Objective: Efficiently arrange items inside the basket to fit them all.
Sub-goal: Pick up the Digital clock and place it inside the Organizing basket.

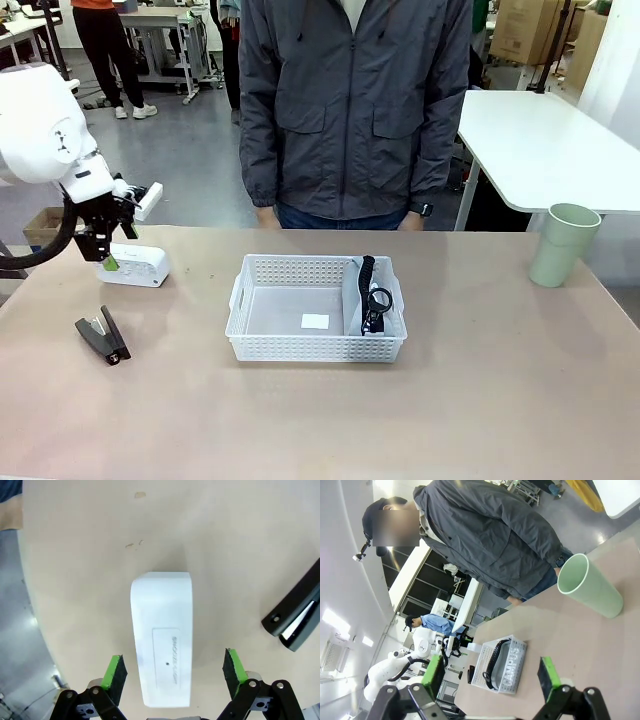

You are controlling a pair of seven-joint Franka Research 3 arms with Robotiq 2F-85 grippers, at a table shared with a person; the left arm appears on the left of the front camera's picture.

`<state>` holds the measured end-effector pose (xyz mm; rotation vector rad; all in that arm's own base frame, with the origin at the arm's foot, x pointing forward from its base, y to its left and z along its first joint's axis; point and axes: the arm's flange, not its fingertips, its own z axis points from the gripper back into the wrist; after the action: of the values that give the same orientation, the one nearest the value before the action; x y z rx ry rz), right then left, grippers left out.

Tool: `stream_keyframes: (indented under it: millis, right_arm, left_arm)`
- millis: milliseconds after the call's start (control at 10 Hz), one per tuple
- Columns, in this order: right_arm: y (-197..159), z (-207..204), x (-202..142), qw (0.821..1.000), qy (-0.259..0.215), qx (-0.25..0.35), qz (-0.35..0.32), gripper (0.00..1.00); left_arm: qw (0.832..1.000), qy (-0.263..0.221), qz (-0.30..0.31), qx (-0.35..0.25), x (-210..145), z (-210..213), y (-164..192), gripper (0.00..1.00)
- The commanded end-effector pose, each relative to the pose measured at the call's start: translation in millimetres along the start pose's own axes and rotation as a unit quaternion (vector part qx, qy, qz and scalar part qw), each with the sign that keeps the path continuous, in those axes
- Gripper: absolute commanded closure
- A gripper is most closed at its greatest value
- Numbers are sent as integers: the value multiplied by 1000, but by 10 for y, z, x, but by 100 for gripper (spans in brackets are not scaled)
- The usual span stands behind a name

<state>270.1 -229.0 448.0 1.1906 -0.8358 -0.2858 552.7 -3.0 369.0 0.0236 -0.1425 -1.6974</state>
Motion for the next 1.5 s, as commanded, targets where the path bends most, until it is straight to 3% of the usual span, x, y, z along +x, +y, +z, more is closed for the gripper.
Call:
stream_keyframes:
  millis: [0, 600, 1200, 1300, 1400]
  right_arm:
    - [11, 7, 5, 1000, -3, 7, 3, 0]
    - [11, 7, 5, 1000, -3, 7, 3, 0]
    - [11, 7, 5, 1000, -3, 7, 3, 0]
    - [11, 7, 5, 1000, -3, 7, 3, 0]
    - [11, 7, 5, 1000, -3, 7, 3, 0]
  left_arm:
    - [1000, 3, 13, -22, 3, -120, 189, 0]
    - [995, 18, 11, -94, 0, -508, 334, 0]
    - [996, 4, 20, -90, -11, -549, 330, 0]
    - [996, 8, 15, -87, -19, -544, 324, 60]
    - [996, 10, 12, -82, -19, -536, 320, 60]
